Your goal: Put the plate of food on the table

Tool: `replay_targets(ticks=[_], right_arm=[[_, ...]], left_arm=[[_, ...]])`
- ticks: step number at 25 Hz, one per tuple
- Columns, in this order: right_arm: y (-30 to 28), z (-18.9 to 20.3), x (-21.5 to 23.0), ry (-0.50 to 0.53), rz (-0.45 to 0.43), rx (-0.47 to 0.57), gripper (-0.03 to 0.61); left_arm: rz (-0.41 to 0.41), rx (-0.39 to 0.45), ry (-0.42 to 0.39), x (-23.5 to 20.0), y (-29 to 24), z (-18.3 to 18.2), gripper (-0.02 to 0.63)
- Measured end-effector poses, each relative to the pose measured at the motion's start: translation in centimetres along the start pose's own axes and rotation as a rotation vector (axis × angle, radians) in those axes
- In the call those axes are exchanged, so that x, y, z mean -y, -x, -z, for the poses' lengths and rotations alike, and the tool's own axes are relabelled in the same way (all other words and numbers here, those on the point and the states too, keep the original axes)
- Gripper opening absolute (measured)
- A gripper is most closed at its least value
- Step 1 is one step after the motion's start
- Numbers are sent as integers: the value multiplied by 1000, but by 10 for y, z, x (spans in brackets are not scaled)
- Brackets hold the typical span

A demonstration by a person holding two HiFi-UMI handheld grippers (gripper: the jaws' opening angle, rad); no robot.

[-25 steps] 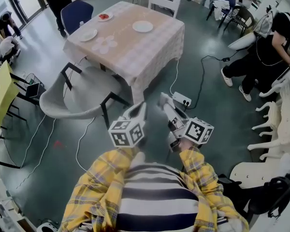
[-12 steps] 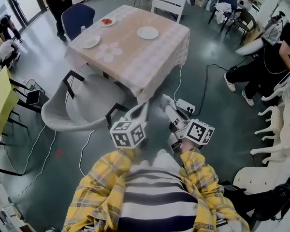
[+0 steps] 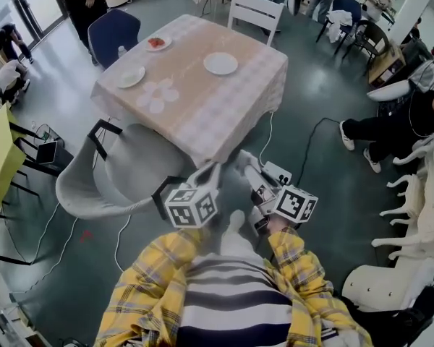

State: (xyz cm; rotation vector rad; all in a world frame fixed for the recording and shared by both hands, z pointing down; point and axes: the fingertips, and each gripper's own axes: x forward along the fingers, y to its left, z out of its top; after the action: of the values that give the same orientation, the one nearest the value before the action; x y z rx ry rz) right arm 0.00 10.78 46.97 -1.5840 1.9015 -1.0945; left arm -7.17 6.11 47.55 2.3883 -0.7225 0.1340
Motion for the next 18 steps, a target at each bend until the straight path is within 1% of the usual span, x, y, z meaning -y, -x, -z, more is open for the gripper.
replay_targets(ticks=[7,13,18], right_arm=[[-45,-47,23,11,-37,-44,77],[-76,-97,46,43,-75,-78,77],[-98,-123,68,47,-75,-99,78]], left_arm=[[-39,33,10,-9,-61,-33,-14],[-75,77,4,-12,-120,-65,-14],[-105,84,9,-19,-155,-75,-14]])
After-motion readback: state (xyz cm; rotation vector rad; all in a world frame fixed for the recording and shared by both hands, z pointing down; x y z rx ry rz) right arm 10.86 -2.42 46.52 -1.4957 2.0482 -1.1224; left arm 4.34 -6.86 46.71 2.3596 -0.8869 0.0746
